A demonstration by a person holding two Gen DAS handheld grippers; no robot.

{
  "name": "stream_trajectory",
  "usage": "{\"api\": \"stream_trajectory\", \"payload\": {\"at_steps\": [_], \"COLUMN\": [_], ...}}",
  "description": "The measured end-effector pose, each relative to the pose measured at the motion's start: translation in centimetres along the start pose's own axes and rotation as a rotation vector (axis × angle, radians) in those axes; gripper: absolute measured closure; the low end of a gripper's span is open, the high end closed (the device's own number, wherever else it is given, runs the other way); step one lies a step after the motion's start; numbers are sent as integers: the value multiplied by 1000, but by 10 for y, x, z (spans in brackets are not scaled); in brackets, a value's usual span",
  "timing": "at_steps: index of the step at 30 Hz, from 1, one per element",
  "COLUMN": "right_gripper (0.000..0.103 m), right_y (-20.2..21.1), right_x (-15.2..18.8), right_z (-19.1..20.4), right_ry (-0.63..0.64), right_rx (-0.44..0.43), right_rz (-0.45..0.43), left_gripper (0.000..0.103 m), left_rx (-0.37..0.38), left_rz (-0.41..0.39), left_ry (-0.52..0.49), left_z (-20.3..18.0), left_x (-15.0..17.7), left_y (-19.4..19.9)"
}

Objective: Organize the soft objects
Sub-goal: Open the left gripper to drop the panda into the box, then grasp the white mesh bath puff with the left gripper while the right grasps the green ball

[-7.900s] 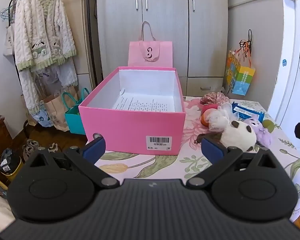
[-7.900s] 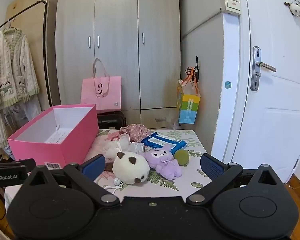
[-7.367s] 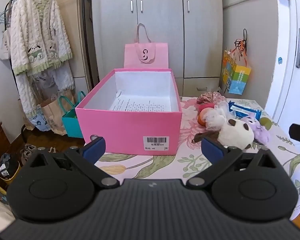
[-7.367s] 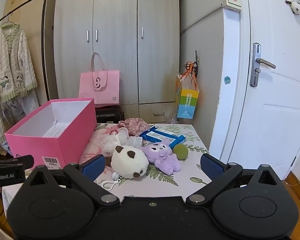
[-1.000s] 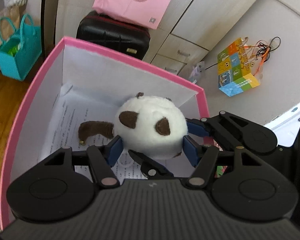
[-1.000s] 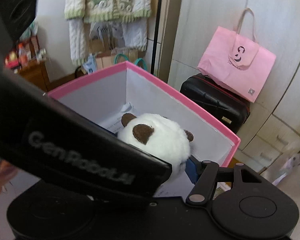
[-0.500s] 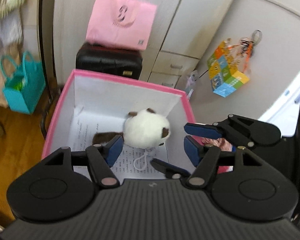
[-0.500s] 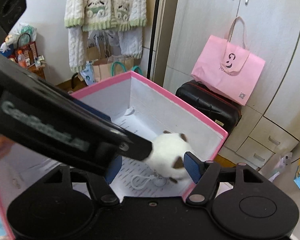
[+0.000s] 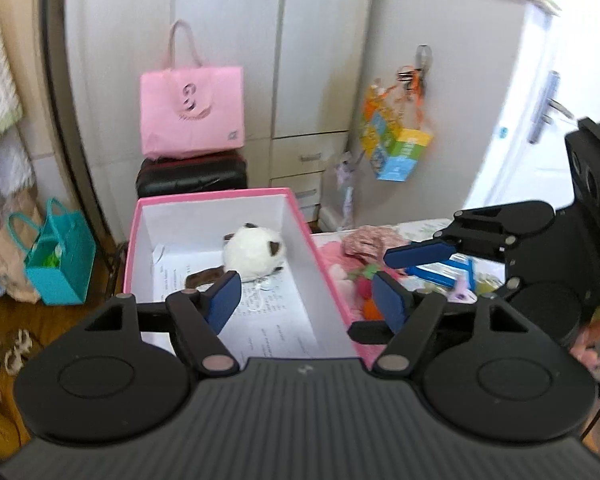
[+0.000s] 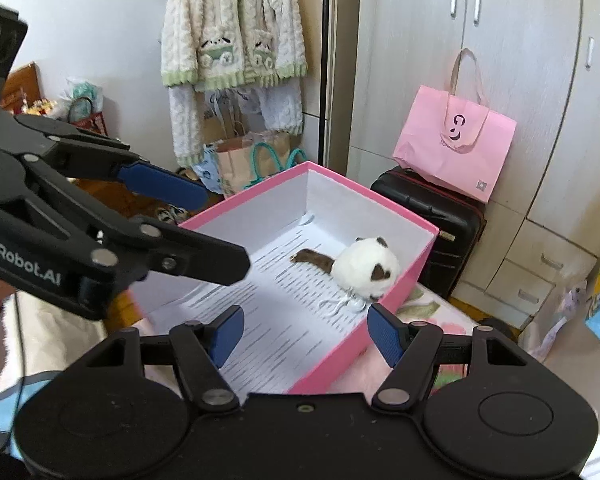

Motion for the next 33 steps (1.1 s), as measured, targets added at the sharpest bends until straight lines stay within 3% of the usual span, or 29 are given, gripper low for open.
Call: {"api": "stream_trajectory", "payload": {"at_steps": [7,15,24,33], "right_gripper": [30,30,30,30], "right_y": [56,97,92,69], "right_x": [31,87,138,159], "right_z": [-10,-31,-60,-83], "right_ry": [-109,-213,-284,-267], "right_rx": [-68,-2,0,-5], "right_rz": [-16,-39,-54,-86], "left_gripper": [27,26,26,26], "left_rx": [110,204,306,268], "left_rz": [35,94,156,158], "left_ry": [-76,-170,-209,-252], "left_z": [-37,-83,-124,-151], "left_x": [20,53,90,116], "left_y": [28,16,-34,-90]}}
Point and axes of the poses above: each gripper's, at about its wrist camera, not at the fingertips, and y roughly against the way its jaws point, z to its left, x to its underside, the point moved 1 cm from there along -y, roughly the way its jaws point, and after that the axes turned 2 degrees about -x, right-handed, at the moved point
